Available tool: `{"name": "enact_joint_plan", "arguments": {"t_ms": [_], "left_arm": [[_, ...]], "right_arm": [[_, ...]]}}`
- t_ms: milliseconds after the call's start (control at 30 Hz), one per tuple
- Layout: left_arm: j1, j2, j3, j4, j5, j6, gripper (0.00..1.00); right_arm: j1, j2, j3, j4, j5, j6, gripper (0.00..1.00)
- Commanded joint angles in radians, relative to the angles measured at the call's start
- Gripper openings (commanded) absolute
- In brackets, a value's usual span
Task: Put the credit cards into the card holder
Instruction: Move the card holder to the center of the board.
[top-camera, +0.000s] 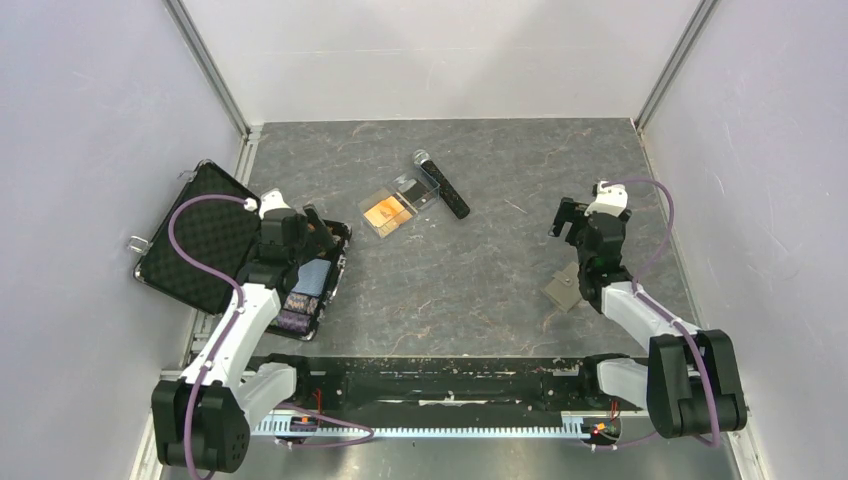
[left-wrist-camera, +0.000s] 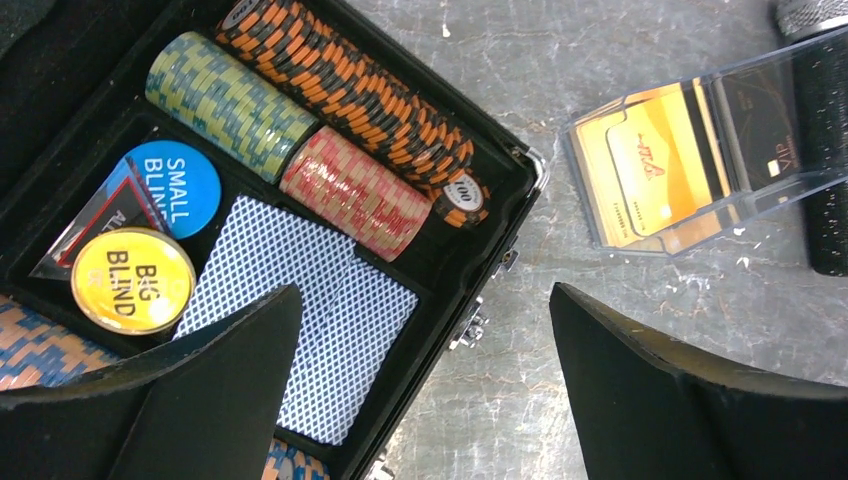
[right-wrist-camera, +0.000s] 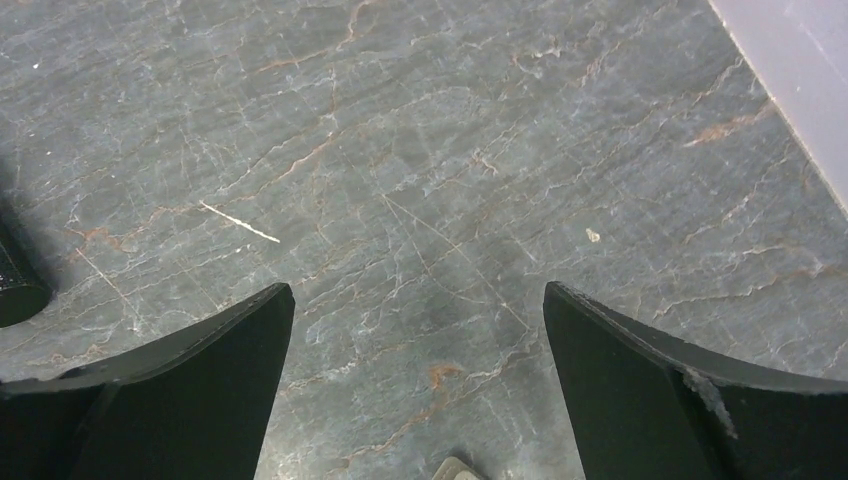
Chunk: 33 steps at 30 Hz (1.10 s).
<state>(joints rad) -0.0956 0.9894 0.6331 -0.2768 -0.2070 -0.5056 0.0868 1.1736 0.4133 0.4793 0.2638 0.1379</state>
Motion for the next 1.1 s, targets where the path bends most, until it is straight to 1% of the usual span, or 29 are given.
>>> {"name": "enact_joint_plan", "arguments": {"t_ms": [0, 67, 100, 200, 267, 333, 500, 600, 667, 767, 833, 900, 967, 1067], "left_arm": [[0.004, -0.028, 0.059, -0.065, -0.022, 0.0, 1.0], [0.004, -0.019, 0.092, -0.12, 0.019, 0.041, 1.0], [0.003, -0.008, 0.109, -0.14, 0.063, 0.073, 1.0], [0.004, 0.032, 0.149, -0.175, 0.149, 0.132, 1.0], [0.003, 0.068, 0.18, -0.188, 0.201, 0.173, 1.0], [0.004, 0.1, 0.212, -0.192, 0.25, 0.183, 1.0], [0.004, 0.174, 0.303, -0.189, 0.317, 0.129, 1.0], [0.004, 0.227, 0.368, -0.178, 0.409, 0.074, 1.0], [0.004, 0.262, 0.398, -0.155, 0.474, 0.033, 1.0], [0.002, 0.314, 0.434, -0.128, 0.572, 0.0, 1.0], [0.002, 0.345, 0.452, -0.128, 0.617, 0.002, 1.0], [0.002, 0.372, 0.467, -0.148, 0.641, 0.012, 1.0], [0.002, 0.399, 0.471, -0.152, 0.698, 0.021, 1.0], [-0.007, 0.436, 0.466, -0.142, 0.773, 0.01, 1.0]], "right_arm": [[-0.004, -0.017, 0.072, -0.118, 0.031, 0.065, 0.98], [-0.004, -0.029, 0.079, -0.154, 0.038, 0.086, 0.98], [-0.004, -0.034, 0.086, -0.178, 0.043, 0.104, 0.98], [-0.005, -0.038, 0.101, -0.233, 0.035, 0.14, 0.98], [-0.004, -0.037, 0.123, -0.299, 0.033, 0.158, 0.98], [-0.004, -0.034, 0.162, -0.403, 0.041, 0.173, 0.98], [-0.006, -0.045, 0.204, -0.552, 0.03, 0.211, 0.98], [-0.005, -0.064, 0.227, -0.632, 0.065, 0.223, 0.98], [-0.006, -0.083, 0.228, -0.663, 0.078, 0.195, 0.98], [-0.005, -0.118, 0.231, -0.722, 0.127, 0.181, 0.98], [-0.008, -0.132, 0.246, -0.792, 0.135, 0.186, 0.98], [-0.012, -0.134, 0.266, -0.863, 0.11, 0.203, 0.98], [-0.023, -0.128, 0.277, -0.923, 0.052, 0.227, 0.98], [-0.05, -0.104, 0.255, -0.966, -0.051, 0.269, 0.99]]}}
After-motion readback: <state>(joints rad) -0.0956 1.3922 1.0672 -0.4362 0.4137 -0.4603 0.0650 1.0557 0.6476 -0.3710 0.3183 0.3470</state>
